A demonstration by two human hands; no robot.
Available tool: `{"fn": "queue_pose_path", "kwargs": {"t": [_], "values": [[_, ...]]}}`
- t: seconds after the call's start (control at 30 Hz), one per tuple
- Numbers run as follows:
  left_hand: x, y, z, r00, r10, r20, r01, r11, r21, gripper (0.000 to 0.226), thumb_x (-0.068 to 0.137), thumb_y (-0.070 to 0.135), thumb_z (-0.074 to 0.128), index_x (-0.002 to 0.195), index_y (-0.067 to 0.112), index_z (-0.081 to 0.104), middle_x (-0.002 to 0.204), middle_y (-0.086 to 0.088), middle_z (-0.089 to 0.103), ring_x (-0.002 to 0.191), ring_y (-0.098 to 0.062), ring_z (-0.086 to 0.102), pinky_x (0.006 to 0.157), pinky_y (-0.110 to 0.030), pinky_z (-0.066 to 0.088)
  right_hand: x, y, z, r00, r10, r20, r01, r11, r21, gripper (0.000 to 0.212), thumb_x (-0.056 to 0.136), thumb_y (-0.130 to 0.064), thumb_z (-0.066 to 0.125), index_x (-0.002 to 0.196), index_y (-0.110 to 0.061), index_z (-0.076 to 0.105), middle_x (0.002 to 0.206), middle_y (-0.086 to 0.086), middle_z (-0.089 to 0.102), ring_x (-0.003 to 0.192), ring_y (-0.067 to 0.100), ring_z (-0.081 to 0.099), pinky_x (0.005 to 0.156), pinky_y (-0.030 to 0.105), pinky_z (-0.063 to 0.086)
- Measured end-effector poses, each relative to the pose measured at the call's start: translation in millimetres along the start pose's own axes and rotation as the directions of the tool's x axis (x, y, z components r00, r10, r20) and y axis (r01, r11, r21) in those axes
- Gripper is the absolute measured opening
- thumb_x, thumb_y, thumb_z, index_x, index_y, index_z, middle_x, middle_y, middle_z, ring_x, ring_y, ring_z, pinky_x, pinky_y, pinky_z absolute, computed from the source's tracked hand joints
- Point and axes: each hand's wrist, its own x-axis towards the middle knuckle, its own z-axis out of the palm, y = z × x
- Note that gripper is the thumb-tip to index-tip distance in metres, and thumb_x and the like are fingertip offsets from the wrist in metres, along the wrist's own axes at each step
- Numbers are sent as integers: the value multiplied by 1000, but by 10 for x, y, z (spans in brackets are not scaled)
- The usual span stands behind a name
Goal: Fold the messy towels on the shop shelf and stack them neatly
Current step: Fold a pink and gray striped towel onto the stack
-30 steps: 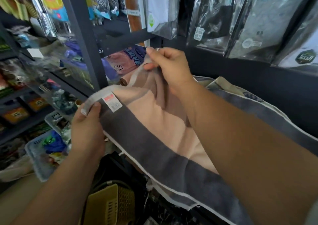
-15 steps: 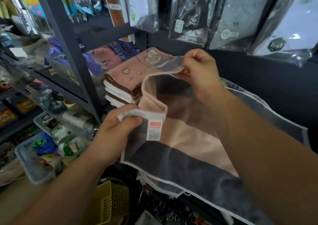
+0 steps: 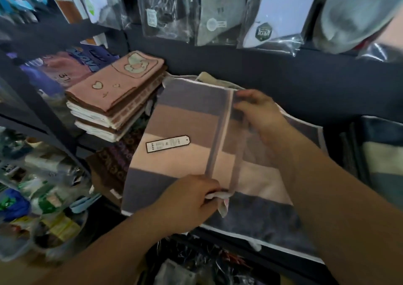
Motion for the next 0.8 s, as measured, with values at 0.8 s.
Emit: {"fn": "queue_pose_path", "kwargs": {"t": [0.8], "values": [[422, 782, 206, 988, 149, 37, -132, 946, -296, 9, 86, 17, 76, 81, 18, 69, 71, 9, 61, 64, -6, 57, 57, -21, 47, -272, -30, -878, 969, -53, -242, -1, 976, -217, 52, 87, -2, 58, 138, -13, 58, 125, -1, 61, 108, 13, 60, 93, 27, 53]]}}
